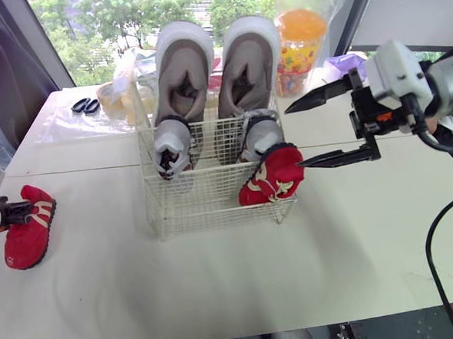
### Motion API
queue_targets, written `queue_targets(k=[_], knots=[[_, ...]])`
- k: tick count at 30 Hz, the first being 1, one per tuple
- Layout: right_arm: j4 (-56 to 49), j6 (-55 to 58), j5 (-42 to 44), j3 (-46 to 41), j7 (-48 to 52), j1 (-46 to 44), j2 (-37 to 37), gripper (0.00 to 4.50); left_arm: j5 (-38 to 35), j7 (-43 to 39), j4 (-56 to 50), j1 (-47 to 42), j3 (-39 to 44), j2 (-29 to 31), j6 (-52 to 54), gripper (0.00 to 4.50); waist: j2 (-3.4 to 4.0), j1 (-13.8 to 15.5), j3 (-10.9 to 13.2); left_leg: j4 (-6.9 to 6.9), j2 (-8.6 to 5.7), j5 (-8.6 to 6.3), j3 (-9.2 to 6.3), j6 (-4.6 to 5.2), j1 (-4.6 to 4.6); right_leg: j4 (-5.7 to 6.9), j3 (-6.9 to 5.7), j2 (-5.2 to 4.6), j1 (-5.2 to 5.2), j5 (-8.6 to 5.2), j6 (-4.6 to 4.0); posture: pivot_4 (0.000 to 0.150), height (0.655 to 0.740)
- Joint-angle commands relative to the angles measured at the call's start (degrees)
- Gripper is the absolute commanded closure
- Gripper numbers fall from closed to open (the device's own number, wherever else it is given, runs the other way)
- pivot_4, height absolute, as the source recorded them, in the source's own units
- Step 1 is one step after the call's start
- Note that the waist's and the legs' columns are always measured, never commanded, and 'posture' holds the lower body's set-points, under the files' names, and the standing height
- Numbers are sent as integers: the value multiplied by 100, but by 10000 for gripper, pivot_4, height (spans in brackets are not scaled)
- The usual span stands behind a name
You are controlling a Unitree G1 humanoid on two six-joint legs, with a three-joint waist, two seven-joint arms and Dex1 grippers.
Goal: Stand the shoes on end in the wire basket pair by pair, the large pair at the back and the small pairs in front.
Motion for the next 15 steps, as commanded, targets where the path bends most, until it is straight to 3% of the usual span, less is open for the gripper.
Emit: queue_targets(k=[1, 5, 9, 11, 14, 15], knots=[[81, -156, -71, -155, -20, -21, -115, 0, -861, 54, -1431, -212, 994, -534, 275, 44739, -1, 66, 0, 2, 0, 0, -1, 0, -1, 0, 0, -2, 1, 0, 0, 1500, 7400], [266, -204, -228, -4, -52, -81, -56, 0, -2116, 508, -3167, -915, 1908, -1630, 521, 44739, -53, 179, 5, 35, -3, 1, -24, -1, -17, 1, -6, -5, 14, 3, 3, 1500, 7400], [449, -348, -386, 201, -24, -122, 78, 0, -4196, 1768, -3990, -1710, 2801, -2347, 1731, 44739, -68, 81, 0, 35, -16, -2, -33, 4, -13, -3, 0, -25, 17, 25, 40, 1500, 7400], [583, -526, -488, 298, 34, -151, 167, 0, -5016, 2550, -4230, -1911, 3063, -2497, 1829, 44739, -65, -13, 0, 31, -14, -3, -36, 7, -6, -1, 4, -27, 18, 27, 46, 1500, 7400], [797, -774, -624, 408, 74, -238, 340, 0, -5670, 3689, -4801, -1934, 2917, -2614, 1675, 44739, -64, -34, 0, 23, -11, -3, -39, 6, 7, 7, 4, -21, 18, 27, 46, 1500, 7400], [850, -808, -630, 440, 92, -292, 409, 0, -5555, 3891, -5197, -1841, 2690, -2616, 1604, 44739, -64, -27, 0, 23, -11, -1, -48, 3, 6, 11, 1, -18, 19, 27, 45, 1500, 7400]])
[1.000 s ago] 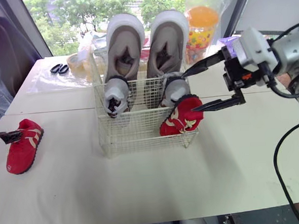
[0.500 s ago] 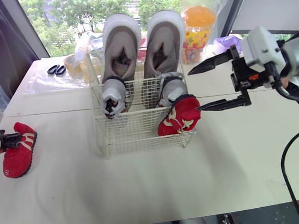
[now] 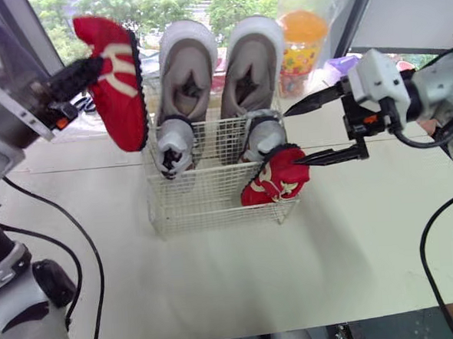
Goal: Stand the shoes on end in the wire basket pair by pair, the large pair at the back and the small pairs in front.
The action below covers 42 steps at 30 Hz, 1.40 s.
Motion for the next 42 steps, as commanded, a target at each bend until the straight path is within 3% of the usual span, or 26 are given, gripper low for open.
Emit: queue_targets(k=[1, 5, 8, 12, 18, 20, 24, 28, 32, 37, 42], knots=[[145, -215, -135, 61, 48, -271, 167, 0, -157, 946, -1174, 158, -359, 58, -257, 44739, 0, 15, 0, 0, 0, 1, -3, -3, 0, 2, -1, 2, 0, 1, -1, 1500, 7400], [427, -203, -233, 227, 116, -559, 457, 0, -158, 1189, -1799, 475, -911, -135, -670, 44739, 0, 55, 0, 5, -7, 8, -5, -14, 5, -5, 0, 4, 18, 2, -7, 1500, 7400], [611, -353, -385, 343, 173, -623, 578, 0, 388, 1277, -2445, 920, -1272, -357, -1189, 44739, 0, 72, 0, 8, -10, 10, -9, -16, 6, -13, -3, 5, 29, 2, -10, 1500, 7400], [847, -448, -500, 437, 268, -590, 644, 0, 338, 988, -3257, 2009, -953, -765, -2135, 44739, 0, 65, -1, 7, -11, 9, -7, -16, 9, -20, -3, 3, 37, 2, -11, 1500, 7400], [911, -435, -488, 246, 362, -391, 343, 0, 649, 840, -4053, 3287, -547, -887, -3295, 44739, -1, 95, -2, 13, -12, 10, -5, -15, 18, -27, -15, 3, 57, -12, -38, 1500, 7400], [855, -319, -404, 164, 310, -363, 318, 0, 1165, 1001, -4250, 3486, -826, -1096, -3591, 44739, -3, 108, -4, 17, -12, 11, -9, -14, 22, -42, -21, 1, 73, -11, -41, 1500, 7400], [744, -241, -422, 117, 159, -267, 335, 0, 3402, 819, -4118, 3597, -2097, -1674, -4717, 44739, -3, 116, -8, 16, -16, 11, -5, -12, 36, -78, -21, 8, 104, 0, -56, 1500, 7400], [669, -149, -402, 95, 103, -252, 374, 0, 4646, 600, -3554, 3476, -2980, -2155, -5705, 44739, -2, 102, -9, 16, -7, 11, -5, -11, 35, -87, -17, 24, 103, 4, -62, 1500, 7400], [735, -176, -443, 108, 119, -286, 364, 0, 4861, 114, -3313, 3809, -3566, -2500, -6224, 44739, -1, 73, -9, 12, -1, 9, -6, -9, 31, -89, -17, 26, 98, 5, -61, 1500, 7400], [748, -232, -531, 134, 140, -240, 275, 0, 4569, 143, -3602, 4279, -3597, -2706, -6109, 44739, -1, 79, -9, 12, 3, 8, -11, -8, 32, -87, -15, 24, 96, 5, -61, 1500, 7400], [866, -208, -555, 107, 195, -296, 152, 0, 3666, 307, -3765, 4357, -3403, -2629, -5597, 44739, 0, 87, -10, 12, 4, 8, -24, -7, 33, -88, -15, 23, 96, 4, -62, 1500, 7400]])
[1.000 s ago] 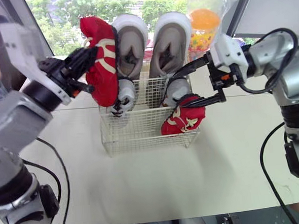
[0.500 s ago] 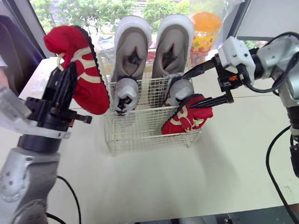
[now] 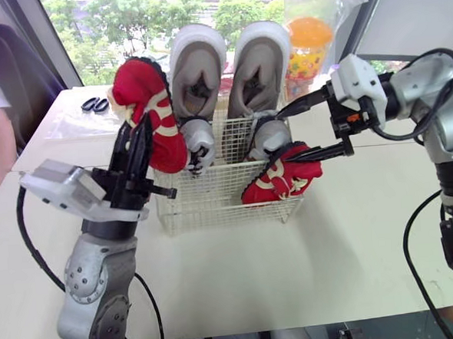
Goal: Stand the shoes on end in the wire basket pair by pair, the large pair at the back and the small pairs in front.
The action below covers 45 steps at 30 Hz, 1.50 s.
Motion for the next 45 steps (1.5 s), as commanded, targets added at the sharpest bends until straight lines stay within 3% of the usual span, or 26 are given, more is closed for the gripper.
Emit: queue_targets(k=[1, 5, 9, 13, 18, 29, 35, 45], knots=[[117, 5, -127, -129, 48, -90, -235, 0, -618, 46, -190, -58, 63, 75, 283, 44739, 0, 5, 0, 0, 0, 0, -1, 0, 0, 0, 0, 0, 0, 0, 0, 1500, 7400], [-117, 624, 472, -377, 245, -322, -210, 0, -1341, 2, -323, -3, 84, 308, 608, 44739, 2, -12, 1, 0, -1, 0, -2, 0, -1, 0, 0, 1, -2, 0, 0, 1500, 7400], [-484, 1326, 1043, -574, 228, -432, -144, 0, -1317, -116, -440, 229, -34, 432, 587, 44739, 8, -14, 5, -4, 1, 0, -2, 1, -11, 0, 0, 3, -17, 0, 0, 1500, 7400], [-846, 1975, 1539, -708, 43, -460, -31, 0, -746, -593, -497, 621, -195, 520, 156, 44739, 8, -18, 5, -7, 3, -2, 0, 2, -13, 0, 0, 8, -21, 0, 0, 1500, 7400], [-977, 1981, 1472, -658, -35, -355, -160, 0, -113, -748, -413, 1107, -536, 259, -334, 44739, 8, -11, 5, -6, 3, -2, 1, 2, -14, -3, 0, 4, -21, -1, -2, 1500, 7400], [-1011, 2110, 1424, -517, -23, -456, -363, 0, 1997, -1245, 1608, 955, -1364, -768, -3069, 44739, 21, -6, 0, -6, 3, -3, 3, 3, -24, -10, 1, 4, -30, -1, -2, 1500, 7400], [-997, 2160, 1383, -451, 18, -544, -434, 0, 2273, -1295, 2119, 1299, -1567, -905, -3735, 44739, 32, -14, -6, -6, 5, -5, 3, 7, -25, -10, 1, 0, -32, 0, -2, 1500, 7400], [-932, 2064, 1306, -394, -4, -522, -410, 0, 2299, -1292, 1950, 2186, -1531, -505, -3530, 44739, 39, -29, -5, -9, 11, -9, 9, 13, -37, -10, 0, -1, -52, 0, -2, 1500, 7400]])
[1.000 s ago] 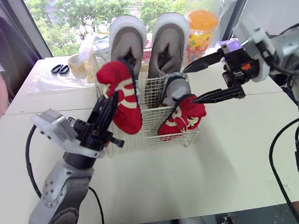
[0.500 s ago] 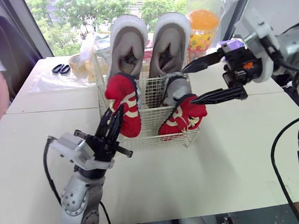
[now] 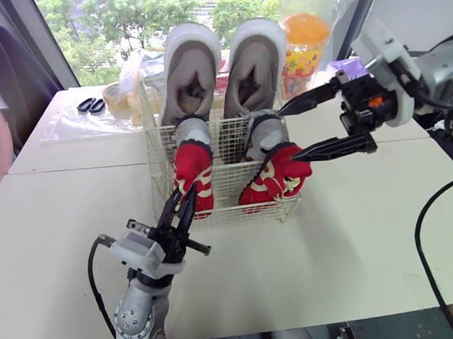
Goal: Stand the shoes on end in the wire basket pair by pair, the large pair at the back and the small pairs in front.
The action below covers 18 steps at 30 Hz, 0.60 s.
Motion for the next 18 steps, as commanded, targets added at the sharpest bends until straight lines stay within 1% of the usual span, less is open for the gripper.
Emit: queue_targets(k=[1, 4, 5, 6, 7, 10, 12, 14, 16, 18], knots=[[-47, -110, -35, -111, -22, -192, -49, 0, -44, -67, -237, 424, 18, 220, 106, 44739, 2, -13, -1, -1, 1, -3, 3, 5, 0, -1, 0, 0, 0, 0, 0, 1500, 7400], [20, -204, -76, -103, -43, -177, 0, 0, -170, -105, -422, 818, 52, 469, 378, 44739, 11, -29, -5, -7, 4, -11, 12, 16, 0, -2, 4, 0, -8, 0, 0, 1500, 7400], [40, -235, -88, -104, -47, -172, 16, 0, -225, -130, -481, 912, 64, 544, 426, 34451, 12, -31, -5, -8, 6, -13, 13, 19, 0, -2, 4, 3, -10, 0, 0, 1500, 7400], [63, -275, -99, -107, -50, -166, 35, 0, -289, -190, -548, 1019, 74, 647, 446, 31928, 20, -28, -6, -9, 13, -15, 15, 23, 0, -2, 5, 3, -10, -1, 0, 1500, 7400], [77, -313, -111, -110, -60, -156, 55, 0, -352, -245, -610, 1129, 95, 738, 443, 26151, 22, -26, -5, -11, 19, -16, 16, 24, 0, -3, 5, 3, -12, -1, 0, 1500, 7400], [96, -389, -135, -121, -78, -130, 95, 0, -503, -341, -763, 1390, 203, 951, 477, 10996, 25, -11, -3, -9, 20, -16, 19, 24, -2, -3, 5, 3, -17, -1, -1, 1500, 7400], [171, -502, -170, -129, -87, -111, 147, 0, -827, -654, -955, 1772, 499, 1399, 645, 1550, 25, -8, -3, -6, 22, -16, 19, 23, -3, -3, 5, 2, -17, -1, -1, 1500, 7400], [201, -595, -196, -140, -94, -73, 167, 0, -1126, -892, -1097, 2083, 769, 1767, 797, 687, 27, -26, -2, -6, 29, -17, 23, 22, -4, -4, 6, 3, -20, -2, -2, 1500, 7400], [242, -685, -220, -157, -104, -39, 169, 0, -1751, -1269, -1207, 2386, 1443, 2378, 1159, 687, 31, -37, 0, -10, 32, -17, 31, 22, -4, -4, 10, 3, -27, -2, -2, 1500, 7400], [267, -752, -225, -216, -121, 9, 128, 0, -2294, -1551, -1172, 2442, 2239, 2936, 1556, 687, 33, -35, 2, -10, 41, -17, 37, 22, -9, -1, 12, 11, -39, -2, -3, 1500, 7400]])
